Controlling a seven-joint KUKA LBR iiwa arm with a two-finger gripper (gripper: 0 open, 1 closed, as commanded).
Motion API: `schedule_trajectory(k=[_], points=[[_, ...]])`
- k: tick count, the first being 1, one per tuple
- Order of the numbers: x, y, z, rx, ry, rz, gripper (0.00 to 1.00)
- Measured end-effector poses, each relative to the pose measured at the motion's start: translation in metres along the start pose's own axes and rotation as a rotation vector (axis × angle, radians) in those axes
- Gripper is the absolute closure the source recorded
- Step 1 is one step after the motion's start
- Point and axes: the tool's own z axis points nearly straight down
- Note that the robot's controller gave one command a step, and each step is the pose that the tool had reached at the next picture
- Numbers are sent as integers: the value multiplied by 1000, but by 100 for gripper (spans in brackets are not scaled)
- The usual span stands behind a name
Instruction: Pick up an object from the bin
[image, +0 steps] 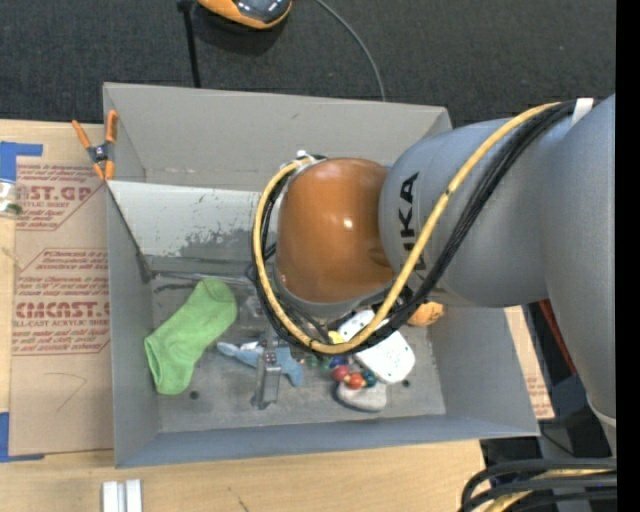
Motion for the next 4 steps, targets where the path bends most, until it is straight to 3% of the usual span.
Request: schedule_trajectory(k=[1, 2, 3, 4], points=[[-2, -1, -4, -2, -8, 2, 0], [-17, -5, 22, -2, -9, -65, 0], [-32, -28, 70, -3, -11, -84, 0], [-42, -40, 95, 0, -4, -192, 0]])
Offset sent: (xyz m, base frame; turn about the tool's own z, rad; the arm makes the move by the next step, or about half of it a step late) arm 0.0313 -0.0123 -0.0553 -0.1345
